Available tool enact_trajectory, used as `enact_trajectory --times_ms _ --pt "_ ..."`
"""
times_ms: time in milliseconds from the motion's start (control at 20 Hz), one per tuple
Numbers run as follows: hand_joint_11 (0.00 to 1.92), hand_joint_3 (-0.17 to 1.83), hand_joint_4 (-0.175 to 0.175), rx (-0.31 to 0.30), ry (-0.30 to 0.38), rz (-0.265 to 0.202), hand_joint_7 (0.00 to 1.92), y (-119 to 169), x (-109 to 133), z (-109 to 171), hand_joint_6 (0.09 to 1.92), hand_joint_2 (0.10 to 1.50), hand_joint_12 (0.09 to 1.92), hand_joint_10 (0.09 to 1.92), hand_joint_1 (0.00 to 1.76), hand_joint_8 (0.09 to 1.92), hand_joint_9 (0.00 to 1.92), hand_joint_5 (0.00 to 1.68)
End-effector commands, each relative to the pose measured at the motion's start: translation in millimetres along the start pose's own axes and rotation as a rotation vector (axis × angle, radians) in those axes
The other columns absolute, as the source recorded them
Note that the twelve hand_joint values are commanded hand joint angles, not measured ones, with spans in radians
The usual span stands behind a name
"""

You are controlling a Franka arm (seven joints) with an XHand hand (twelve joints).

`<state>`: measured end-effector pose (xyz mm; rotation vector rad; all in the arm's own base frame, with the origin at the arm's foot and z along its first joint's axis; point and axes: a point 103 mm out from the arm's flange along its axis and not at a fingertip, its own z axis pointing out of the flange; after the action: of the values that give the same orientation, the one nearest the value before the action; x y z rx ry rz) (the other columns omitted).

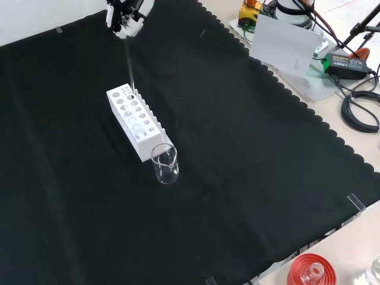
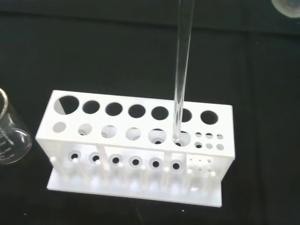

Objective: Put the glass rod back on the white test tube rack.

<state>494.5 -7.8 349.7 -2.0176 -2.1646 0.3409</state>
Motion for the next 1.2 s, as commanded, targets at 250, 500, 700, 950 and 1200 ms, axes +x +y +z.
enact_trajectory --times_ms 250,500,700,950,1200 --pt "1.63 -0.17 -0.175 0.01 0.016 -0.005 1.57 12 -13 3 0.99 1.19 0.58 0.26 1.18 0.55 1.81 1.01" --pt "1.63 -0.17 -0.175 0.011 0.004 -0.014 1.57 12 -11 5 0.99 1.19 0.58 0.26 1.18 0.55 1.81 1.01" --pt "1.63 -0.17 -0.175 0.013 0.006 -0.017 1.57 12 -10 7 0.99 1.19 0.58 0.26 1.18 0.55 1.81 1.01" --pt "1.63 -0.17 -0.175 0.023 0.007 -0.014 1.57 15 -15 13 0.99 1.19 0.58 0.26 1.18 0.55 1.81 1.01" --pt "1.63 -0.17 -0.175 0.037 0.01 -0.012 1.57 18 -18 21 0.99 1.19 0.58 0.26 1.18 0.55 1.81 1.01"
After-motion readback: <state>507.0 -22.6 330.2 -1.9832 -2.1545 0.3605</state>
